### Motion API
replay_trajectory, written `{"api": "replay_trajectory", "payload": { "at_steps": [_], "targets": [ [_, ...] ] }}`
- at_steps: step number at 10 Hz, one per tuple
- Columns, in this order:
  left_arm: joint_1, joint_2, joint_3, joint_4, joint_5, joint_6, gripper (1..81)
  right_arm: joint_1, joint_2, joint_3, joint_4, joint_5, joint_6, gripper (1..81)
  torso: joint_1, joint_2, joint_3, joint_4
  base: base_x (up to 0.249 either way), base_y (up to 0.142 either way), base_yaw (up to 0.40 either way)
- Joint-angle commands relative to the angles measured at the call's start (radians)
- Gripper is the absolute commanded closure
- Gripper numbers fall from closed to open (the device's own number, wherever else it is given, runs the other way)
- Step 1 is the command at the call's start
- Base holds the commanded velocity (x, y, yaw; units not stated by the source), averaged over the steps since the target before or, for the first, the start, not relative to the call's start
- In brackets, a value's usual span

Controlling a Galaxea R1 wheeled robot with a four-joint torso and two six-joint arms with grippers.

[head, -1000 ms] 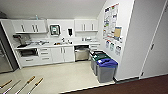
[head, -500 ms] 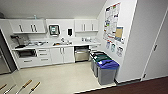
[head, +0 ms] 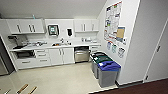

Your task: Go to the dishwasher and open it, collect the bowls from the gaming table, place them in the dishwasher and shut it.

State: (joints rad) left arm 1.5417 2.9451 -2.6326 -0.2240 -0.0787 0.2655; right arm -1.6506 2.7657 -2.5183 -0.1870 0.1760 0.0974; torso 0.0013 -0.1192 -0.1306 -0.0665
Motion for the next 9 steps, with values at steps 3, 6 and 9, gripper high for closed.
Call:
{"api": "replay_trajectory", "payload": {
  "at_steps": [3, 6, 9],
  "targets": [
    [-0.045, -0.004, 0.0, 0.011, 0.057, 0.009, 81.1, 0.033, -0.019, -0.003, -0.011, -0.046, -0.004, 81.1, 0.0, 0.0, 0.0, 0.0, 0.147, 0.0, 0.0],
    [-0.045, -0.006, 0.0, 0.011, 0.057, 0.009, 81.1, 0.033, -0.019, -0.003, -0.011, -0.046, -0.004, 81.1, 0.0, 0.0, 0.0, 0.0, 0.147, 0.0, 0.0],
    [-0.044, -0.007, 0.0, 0.011, 0.057, 0.009, 81.1, 0.033, -0.019, -0.005, -0.011, -0.046, -0.004, 81.1, 0.0, 0.0, 0.0, 0.0, 0.147, 0.0, 0.0]
  ]
}}
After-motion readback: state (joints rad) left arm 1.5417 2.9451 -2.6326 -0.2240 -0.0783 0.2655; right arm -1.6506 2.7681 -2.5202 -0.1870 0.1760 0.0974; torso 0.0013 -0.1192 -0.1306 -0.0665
